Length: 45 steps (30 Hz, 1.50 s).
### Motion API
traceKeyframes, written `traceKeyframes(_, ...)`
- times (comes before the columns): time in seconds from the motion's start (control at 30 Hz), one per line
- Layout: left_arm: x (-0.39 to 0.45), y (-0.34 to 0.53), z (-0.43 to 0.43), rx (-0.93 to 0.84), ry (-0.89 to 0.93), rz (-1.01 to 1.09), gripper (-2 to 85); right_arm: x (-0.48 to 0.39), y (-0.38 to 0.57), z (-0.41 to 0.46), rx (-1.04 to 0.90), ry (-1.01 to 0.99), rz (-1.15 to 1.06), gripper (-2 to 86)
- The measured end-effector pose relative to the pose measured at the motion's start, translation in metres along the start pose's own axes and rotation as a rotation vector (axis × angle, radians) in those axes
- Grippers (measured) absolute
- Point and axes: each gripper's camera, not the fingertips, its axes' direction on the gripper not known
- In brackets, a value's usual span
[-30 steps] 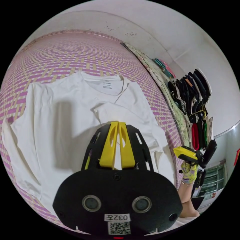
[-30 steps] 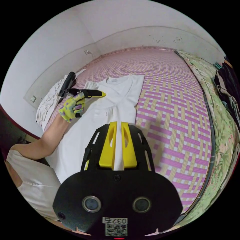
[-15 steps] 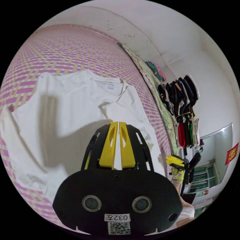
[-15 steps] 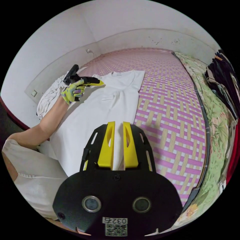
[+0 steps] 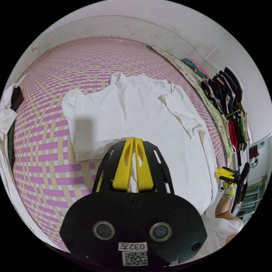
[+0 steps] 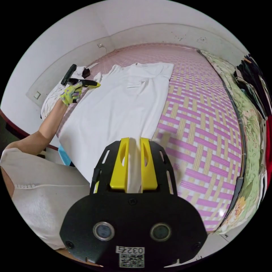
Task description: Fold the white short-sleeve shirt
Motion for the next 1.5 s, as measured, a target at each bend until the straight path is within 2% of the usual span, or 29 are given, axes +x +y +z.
traceKeyframes(0.1, -0.019, 0.034, -0.021, 0.064, 0.109, -0.052, -0.3, -0.012, -0.008, -0.019, 0.06, 0.071, 0.0, 6.6)
traceKeyframes(0.17, -0.029, 0.084, -0.051, 0.129, 0.223, -0.032, 2.0, -0.033, -0.03, -0.044, 0.198, 0.0, -0.083, 6.6)
traceKeyframes(0.23, -0.031, 0.127, -0.07, 0.139, 0.216, -0.014, 4.4, -0.06, -0.064, -0.048, 0.258, -0.077, -0.184, 6.5)
traceKeyframes(0.33, -0.037, 0.202, -0.086, 0.185, 0.261, -0.031, 6.0, -0.126, -0.142, -0.018, 0.22, -0.119, -0.373, 6.7)
traceKeyframes(0.4, -0.035, 0.237, -0.083, 0.155, 0.273, -0.036, 6.4, -0.172, -0.191, 0.01, 0.182, -0.134, -0.482, 6.7)
traceKeyframes(0.47, -0.027, 0.278, -0.08, 0.131, 0.222, -0.041, 7.0, -0.227, -0.254, 0.058, 0.123, -0.061, -0.564, 6.8)
traceKeyframes(0.67, 0.001, 0.348, -0.065, 0.11, 0.178, -0.012, 7.8, -0.273, -0.381, 0.168, -0.145, 0.005, -0.391, 9.6)
traceKeyframes(0.9, 0.005, 0.388, -0.053, 0.197, 0.19, -0.022, 8.4, -0.29, -0.427, 0.211, -0.245, 0.068, -0.293, 11.3)
traceKeyframes(1.0, 0.014, 0.394, -0.046, 0.183, 0.139, 0.015, 8.9, -0.296, -0.433, 0.217, -0.249, 0.136, -0.293, 8.8)
traceKeyframes(1.07, 0.023, 0.397, -0.042, 0.177, 0.059, 0.033, 7.3, -0.3, -0.437, 0.214, -0.246, 0.174, -0.32, 2.6)
traceKeyframes(1.13, 0.03, 0.398, -0.038, 0.168, -0.013, 0.043, 5.5, -0.297, -0.44, 0.211, -0.25, 0.17, -0.338, 0.0)
traceKeyframes(1.23, 0.036, 0.399, -0.029, 0.138, -0.047, 0.082, 1.5, -0.273, -0.447, 0.191, -0.199, 0.074, -0.29, -0.7)
traceKeyframes(1.5, 0.004, 0.396, -0.031, 0.159, 0.249, 0.088, -0.9, -0.136, -0.448, 0.125, -0.008, -0.434, -0.046, -0.9)
